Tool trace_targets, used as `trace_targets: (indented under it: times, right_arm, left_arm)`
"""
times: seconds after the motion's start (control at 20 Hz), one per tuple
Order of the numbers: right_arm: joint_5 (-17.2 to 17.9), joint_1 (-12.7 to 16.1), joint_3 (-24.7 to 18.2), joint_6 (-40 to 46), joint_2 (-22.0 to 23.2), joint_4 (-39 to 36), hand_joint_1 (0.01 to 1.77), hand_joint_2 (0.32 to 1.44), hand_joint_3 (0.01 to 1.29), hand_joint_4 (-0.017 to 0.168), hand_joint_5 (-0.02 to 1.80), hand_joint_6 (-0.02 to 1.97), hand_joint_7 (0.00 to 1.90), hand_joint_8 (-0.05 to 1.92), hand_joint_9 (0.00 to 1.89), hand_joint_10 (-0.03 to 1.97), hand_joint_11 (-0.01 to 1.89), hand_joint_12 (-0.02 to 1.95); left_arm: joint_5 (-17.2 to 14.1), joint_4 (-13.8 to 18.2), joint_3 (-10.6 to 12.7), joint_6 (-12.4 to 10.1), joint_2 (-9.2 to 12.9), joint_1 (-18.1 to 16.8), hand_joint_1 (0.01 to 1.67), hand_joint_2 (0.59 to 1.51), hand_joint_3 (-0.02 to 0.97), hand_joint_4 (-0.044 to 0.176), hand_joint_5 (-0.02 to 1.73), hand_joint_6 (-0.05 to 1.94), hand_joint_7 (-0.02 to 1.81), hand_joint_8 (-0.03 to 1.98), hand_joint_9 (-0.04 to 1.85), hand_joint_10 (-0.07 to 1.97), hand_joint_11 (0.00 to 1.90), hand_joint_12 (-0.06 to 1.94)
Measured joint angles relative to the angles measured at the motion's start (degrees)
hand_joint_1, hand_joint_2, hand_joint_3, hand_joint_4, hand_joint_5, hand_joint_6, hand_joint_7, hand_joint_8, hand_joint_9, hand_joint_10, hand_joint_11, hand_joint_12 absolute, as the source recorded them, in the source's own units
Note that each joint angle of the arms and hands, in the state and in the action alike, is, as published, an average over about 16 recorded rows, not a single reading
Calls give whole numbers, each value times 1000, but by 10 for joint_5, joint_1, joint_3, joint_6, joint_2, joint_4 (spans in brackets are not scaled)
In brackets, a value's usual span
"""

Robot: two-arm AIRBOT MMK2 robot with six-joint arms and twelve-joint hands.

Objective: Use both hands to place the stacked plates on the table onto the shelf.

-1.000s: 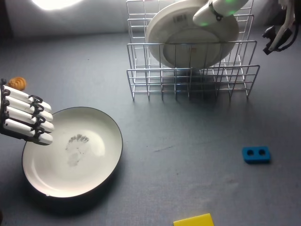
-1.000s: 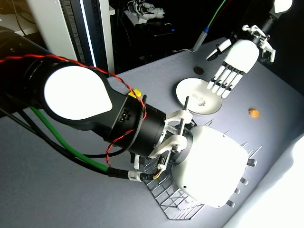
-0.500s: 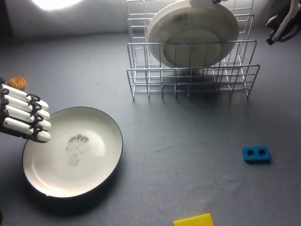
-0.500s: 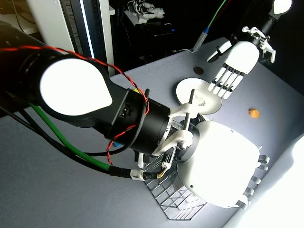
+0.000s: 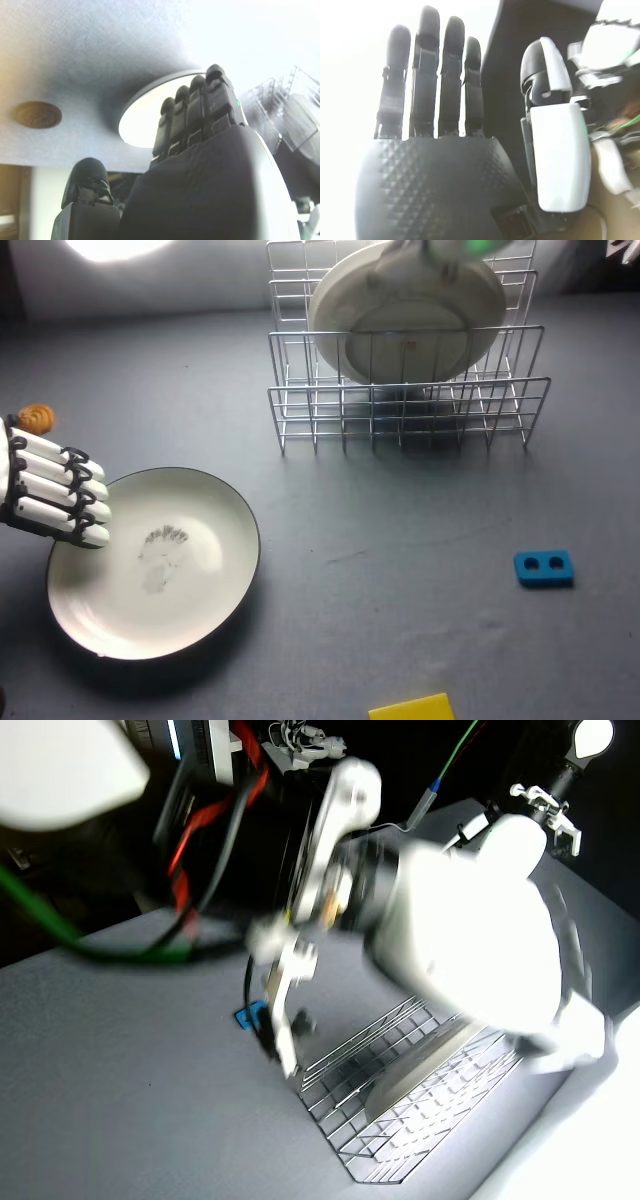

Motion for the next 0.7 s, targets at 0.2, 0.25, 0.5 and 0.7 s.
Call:
trace_targets:
  times: [0.2, 0.25, 0.5, 0.7]
  right_arm:
    - [-6, 1, -64, -109, 8, 1, 968, 984, 14, 3, 265, 62, 351, 44, 376, -6, 130, 832]
    - [-8, -2, -77, -129, 8, 2, 990, 966, 14, 3, 225, 53, 298, 37, 320, -6, 110, 778]
    - [5, -27, -116, -232, -2, 46, 1124, 876, 14, 5, 46, 15, 58, 10, 66, -5, 20, 501]
    - [37, -60, -132, -372, -9, 158, 1225, 820, 14, 5, 19, 13, 11, 9, 19, -5, 11, 476]
  left_arm:
    - [6, -4, 6, -1, -8, 11, 18, 1200, 15, 0, 64, 9, 49, 8, 4, -11, 21, 9]
    - [7, -5, 8, -1, -10, 13, 18, 1200, 15, 0, 64, 9, 48, 8, 1, -12, 21, 9]
    - [12, -15, 16, -9, -19, 32, 17, 1201, 15, 0, 61, 4, 46, 6, -12, -23, 24, 9]
    - [15, -27, 25, -22, -26, 51, 17, 1201, 15, -1, 51, -4, 42, 3, -18, -30, 25, 13]
